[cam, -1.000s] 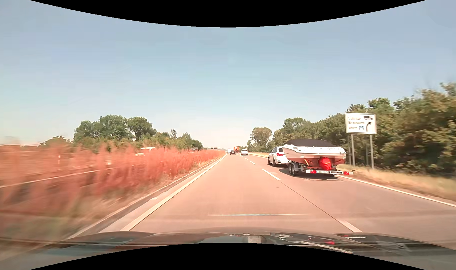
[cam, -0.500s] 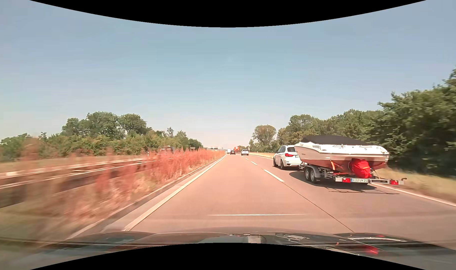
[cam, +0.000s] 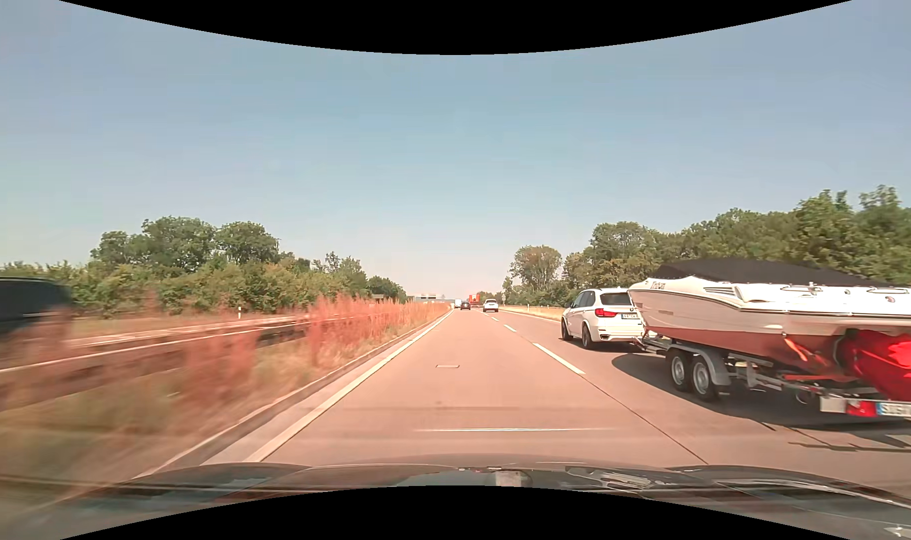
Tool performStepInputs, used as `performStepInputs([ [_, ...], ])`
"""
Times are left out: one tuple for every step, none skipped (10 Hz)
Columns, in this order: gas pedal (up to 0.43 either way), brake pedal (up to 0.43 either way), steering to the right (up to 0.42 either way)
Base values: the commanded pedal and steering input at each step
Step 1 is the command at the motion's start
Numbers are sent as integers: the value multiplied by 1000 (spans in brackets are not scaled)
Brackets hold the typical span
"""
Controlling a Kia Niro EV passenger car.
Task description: Follow the waypoints while adhering to traffic rules and regulations
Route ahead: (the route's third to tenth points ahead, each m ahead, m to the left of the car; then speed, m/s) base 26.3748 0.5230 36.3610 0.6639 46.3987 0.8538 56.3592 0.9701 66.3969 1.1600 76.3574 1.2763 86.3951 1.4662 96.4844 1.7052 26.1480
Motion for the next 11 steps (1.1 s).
performStepInputs([
  [228,0,-2],
  [240,0,-2],
  [240,0,-2],
  [240,0,-1],
  [240,0,-2],
  [240,0,-1],
  [240,0,-1],
  [240,0,-2],
  [240,0,-1],
  [240,0,-1],
  [240,0,-1],
])
